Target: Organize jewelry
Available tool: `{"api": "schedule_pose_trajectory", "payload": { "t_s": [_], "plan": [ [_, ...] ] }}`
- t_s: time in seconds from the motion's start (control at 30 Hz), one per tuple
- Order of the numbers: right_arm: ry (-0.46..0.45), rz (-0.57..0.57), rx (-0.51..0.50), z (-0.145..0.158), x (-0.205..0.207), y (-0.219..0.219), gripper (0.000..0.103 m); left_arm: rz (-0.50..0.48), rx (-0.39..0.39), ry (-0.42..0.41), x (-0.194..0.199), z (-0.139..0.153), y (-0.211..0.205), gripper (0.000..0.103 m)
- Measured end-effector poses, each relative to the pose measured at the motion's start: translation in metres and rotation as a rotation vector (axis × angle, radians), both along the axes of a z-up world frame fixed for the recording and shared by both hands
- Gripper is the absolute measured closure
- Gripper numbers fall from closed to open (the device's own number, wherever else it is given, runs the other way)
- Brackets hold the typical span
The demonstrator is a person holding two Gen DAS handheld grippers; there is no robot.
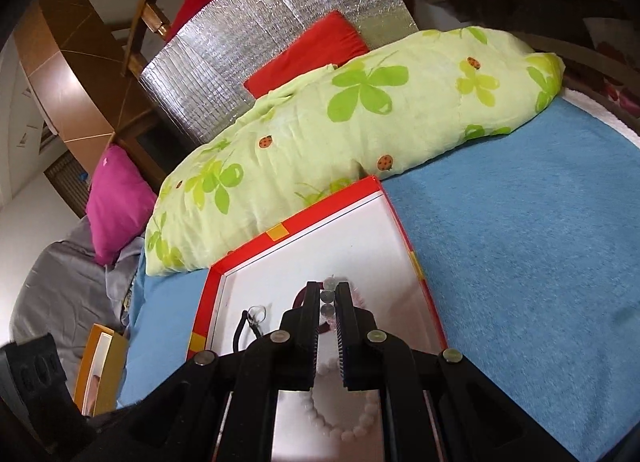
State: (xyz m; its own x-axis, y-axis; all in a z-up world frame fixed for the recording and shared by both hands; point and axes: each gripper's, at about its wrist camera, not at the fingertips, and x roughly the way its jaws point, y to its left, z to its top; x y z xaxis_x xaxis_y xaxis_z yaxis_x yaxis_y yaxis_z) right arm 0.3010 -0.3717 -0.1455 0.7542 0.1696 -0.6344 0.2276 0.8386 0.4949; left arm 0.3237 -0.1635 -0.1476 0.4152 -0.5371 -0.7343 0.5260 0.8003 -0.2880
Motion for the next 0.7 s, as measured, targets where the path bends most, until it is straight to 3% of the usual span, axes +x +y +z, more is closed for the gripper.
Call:
{"api": "schedule_pose_trajectory", "payload": {
  "t_s": [0.27,0.47,0.63,0.7],
  "plan": [
    [0.067,-0.004,0.043,-0.016,0.021,-0.004,0.094,-0.013,0.018,0.034,0.008,-0.009,-0.007,0.095],
    [0.061,-0.004,0.06,-0.018,0.027,-0.004,0.094,-0.011,0.062,0.028,0.013,-0.013,-0.008,0.095],
    [-0.003,0.0,0.108,-0.008,0.027,-0.005,0.094,-0.006,0.099,0.031,0.017,-0.017,-0.007,0.095],
    [0.019,-0.005,0.089,-0.011,0.03,-0.003,0.094,-0.001,0.114,0.03,0.019,-0.019,-0.007,0.095]
  ]
}}
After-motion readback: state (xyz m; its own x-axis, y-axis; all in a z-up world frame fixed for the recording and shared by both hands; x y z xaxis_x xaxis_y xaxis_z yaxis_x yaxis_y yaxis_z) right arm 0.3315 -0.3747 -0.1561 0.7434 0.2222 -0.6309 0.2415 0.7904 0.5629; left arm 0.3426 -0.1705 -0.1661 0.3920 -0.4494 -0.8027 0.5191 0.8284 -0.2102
